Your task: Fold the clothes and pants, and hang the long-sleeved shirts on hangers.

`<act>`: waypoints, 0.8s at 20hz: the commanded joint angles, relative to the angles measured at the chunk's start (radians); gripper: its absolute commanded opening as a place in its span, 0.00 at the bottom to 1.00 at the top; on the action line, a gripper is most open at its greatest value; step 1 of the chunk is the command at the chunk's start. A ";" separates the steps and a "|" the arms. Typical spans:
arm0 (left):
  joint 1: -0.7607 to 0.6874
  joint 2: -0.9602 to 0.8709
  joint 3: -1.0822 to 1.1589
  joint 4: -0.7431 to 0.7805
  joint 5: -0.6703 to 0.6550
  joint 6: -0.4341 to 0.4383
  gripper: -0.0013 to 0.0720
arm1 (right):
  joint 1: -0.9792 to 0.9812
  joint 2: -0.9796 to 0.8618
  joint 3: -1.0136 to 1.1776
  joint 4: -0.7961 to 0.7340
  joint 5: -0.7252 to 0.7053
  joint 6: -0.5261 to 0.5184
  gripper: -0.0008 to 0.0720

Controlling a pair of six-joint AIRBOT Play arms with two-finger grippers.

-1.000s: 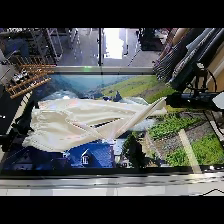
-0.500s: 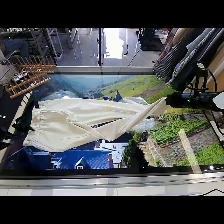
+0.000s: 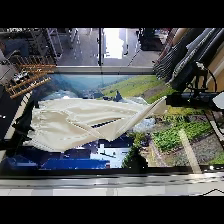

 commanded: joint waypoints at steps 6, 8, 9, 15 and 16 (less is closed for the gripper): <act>-0.023 0.001 -0.044 -0.034 0.177 -0.039 0.69 | 0.000 0.000 0.001 0.000 -0.002 -0.005 0.03; -0.033 -0.005 -0.045 -0.032 0.204 -0.043 0.36 | 0.000 0.000 0.001 0.000 -0.002 -0.005 0.03; -0.038 -0.012 -0.045 -0.032 0.210 -0.043 0.22 | 0.000 0.000 0.001 0.000 -0.002 -0.005 0.03; -0.046 -0.034 0.010 -0.090 0.183 0.029 0.03 | -0.002 -0.014 -0.023 -0.072 0.097 0.126 0.03; -0.037 -0.035 0.072 -0.098 0.138 0.028 0.03 | -0.002 -0.034 -0.026 -0.090 0.119 0.186 0.03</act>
